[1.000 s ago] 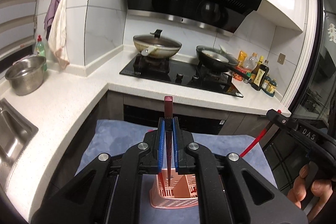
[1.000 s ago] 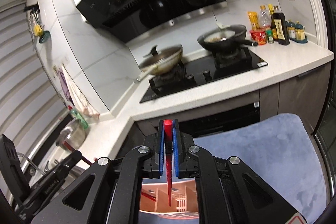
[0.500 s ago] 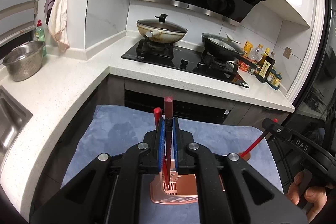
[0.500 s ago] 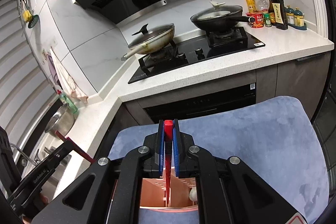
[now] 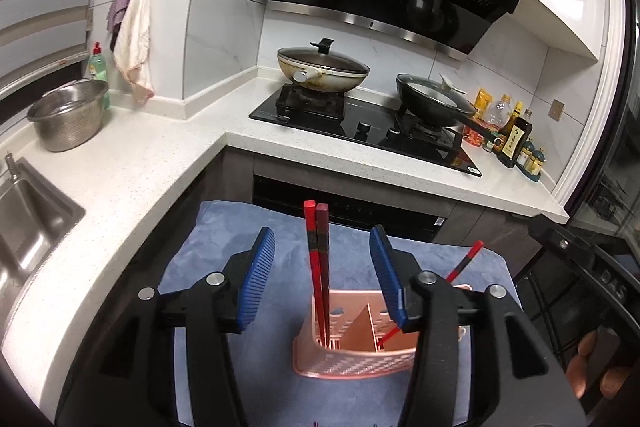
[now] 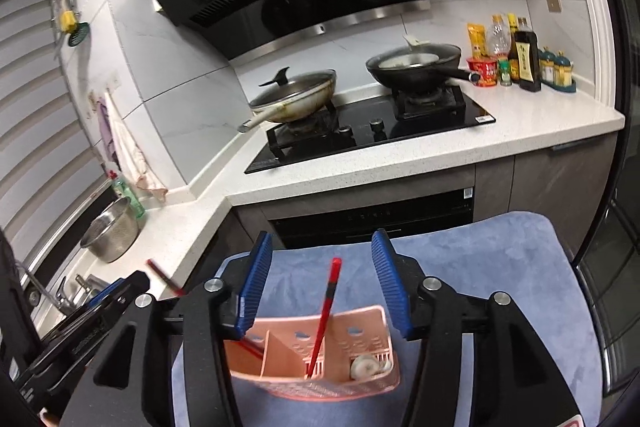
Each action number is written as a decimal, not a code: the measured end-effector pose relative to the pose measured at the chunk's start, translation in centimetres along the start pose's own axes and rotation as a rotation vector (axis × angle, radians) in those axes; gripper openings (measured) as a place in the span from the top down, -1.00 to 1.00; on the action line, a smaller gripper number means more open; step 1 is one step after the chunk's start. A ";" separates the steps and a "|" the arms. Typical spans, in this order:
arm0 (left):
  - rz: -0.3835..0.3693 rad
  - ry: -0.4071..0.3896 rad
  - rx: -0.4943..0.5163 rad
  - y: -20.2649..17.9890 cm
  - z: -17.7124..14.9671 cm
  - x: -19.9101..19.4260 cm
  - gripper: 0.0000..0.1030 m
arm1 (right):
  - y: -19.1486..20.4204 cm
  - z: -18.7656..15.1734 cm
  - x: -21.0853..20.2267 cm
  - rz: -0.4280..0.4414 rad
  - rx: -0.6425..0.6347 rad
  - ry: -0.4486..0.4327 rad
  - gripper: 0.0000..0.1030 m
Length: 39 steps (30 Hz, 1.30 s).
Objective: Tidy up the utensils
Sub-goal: 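Open both tools to release the chopsticks into the holder, then move both tools back over the remaining chopsticks on the mat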
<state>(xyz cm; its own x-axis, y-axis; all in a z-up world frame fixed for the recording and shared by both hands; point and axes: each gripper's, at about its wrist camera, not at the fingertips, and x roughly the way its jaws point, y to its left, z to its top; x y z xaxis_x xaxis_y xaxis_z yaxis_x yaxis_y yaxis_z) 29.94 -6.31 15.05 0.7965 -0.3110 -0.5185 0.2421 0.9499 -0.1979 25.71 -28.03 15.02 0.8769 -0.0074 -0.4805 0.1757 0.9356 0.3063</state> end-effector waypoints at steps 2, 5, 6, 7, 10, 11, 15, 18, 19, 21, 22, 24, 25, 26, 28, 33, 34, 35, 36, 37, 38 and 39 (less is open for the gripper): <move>0.012 -0.006 0.004 -0.1 -0.2 -1.3 0.08 | 0.7 -0.5 -1.7 -0.006 -0.030 -0.001 -0.09; 0.027 -0.004 0.016 -0.2 -0.8 -3.2 0.08 | 1.3 -1.4 -3.9 0.020 -0.047 0.013 -0.12; 0.037 0.001 0.024 -0.3 -1.2 -4.0 0.08 | 1.5 -1.9 -4.7 0.022 -0.053 0.023 -0.12; 0.040 0.005 0.028 -0.3 -1.5 -4.5 0.08 | 1.6 -2.2 -5.2 0.022 -0.057 0.028 -0.12; 0.050 0.017 0.044 -0.4 -2.8 -6.1 0.08 | 2.3 -3.9 -7.6 0.020 -0.089 0.044 -0.12; 0.048 0.020 0.051 -0.5 -3.3 -6.7 0.08 | 2.5 -4.5 -8.2 0.016 -0.099 0.045 -0.12; 0.049 0.035 0.062 -0.7 -5.5 -8.9 -0.13 | 3.1 -7.6 -10.9 0.001 -0.140 0.058 -0.12; 0.049 0.051 0.073 -0.8 -7.0 -9.9 -0.13 | 3.4 -10.2 -12.4 -0.016 -0.171 0.082 -0.12; 0.045 0.062 0.073 -0.8 -7.7 -10.3 -0.13 | 3.3 -11.0 -12.9 -0.025 -0.174 0.087 -0.12; 0.040 0.084 0.073 -0.9 -9.0 -10.9 -0.13 | 3.2 -12.5 -13.5 -0.023 -0.171 0.109 -0.12; 0.039 0.092 0.074 -0.9 -9.7 -11.1 -0.13 | 3.0 -13.4 -13.8 -0.023 -0.162 0.123 -0.12; 0.042 0.109 0.074 -0.9 -10.9 -11.5 -0.13 | 2.6 -14.8 -14.4 -0.027 -0.146 0.141 -0.12; 0.040 0.122 0.075 -0.9 -11.5 -11.6 -0.13 | 2.3 -15.6 -14.6 -0.033 -0.145 0.152 -0.12; 0.034 0.133 0.075 -0.9 -12.1 -11.7 -0.13 | 2.1 -16.4 -14.9 -0.045 -0.142 0.158 -0.12; 0.040 0.153 0.089 -0.9 -13.7 -12.0 -0.13 | 1.8 -17.6 -15.1 -0.061 -0.147 0.172 -0.12; 0.056 0.193 0.121 -0.6 -17.5 -12.3 -0.13 | 0.7 -22.0 -15.6 -0.121 -0.166 0.228 -0.12; 0.054 0.211 0.114 -0.2 -18.6 -12.2 -0.13 | 0.5 -22.6 -15.6 -0.124 -0.162 0.240 -0.12; 0.052 0.222 0.111 0.1 -19.3 -12.1 -0.13 | 0.1 -23.4 -15.6 -0.129 -0.155 0.256 -0.12; 0.052 0.237 0.108 0.4 -20.1 -12.0 -0.13 | -0.3 -24.1 -15.5 -0.136 -0.145 0.271 -0.12; 0.054 0.247 0.108 0.7 -20.7 -12.0 -0.13 | -0.7 -24.8 -15.4 -0.140 -0.134 0.286 -0.12; 0.057 0.261 0.106 0.9 -21.6 -11.9 -0.13 | -1.0 -25.3 -15.3 -0.140 -0.127 0.296 -0.12; 0.057 0.274 0.106 1.1 -22.3 -11.8 -0.13 | -1.3 -25.9 -15.2 -0.142 -0.120 0.308 -0.12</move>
<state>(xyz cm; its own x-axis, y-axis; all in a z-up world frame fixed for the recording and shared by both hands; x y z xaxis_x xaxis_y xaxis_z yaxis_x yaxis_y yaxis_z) 8.50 -2.30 2.40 0.6346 -0.2405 -0.7344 0.2693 0.9596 -0.0815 0.55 -19.96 0.72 0.6683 -0.0509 -0.7422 0.2166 0.9678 0.1286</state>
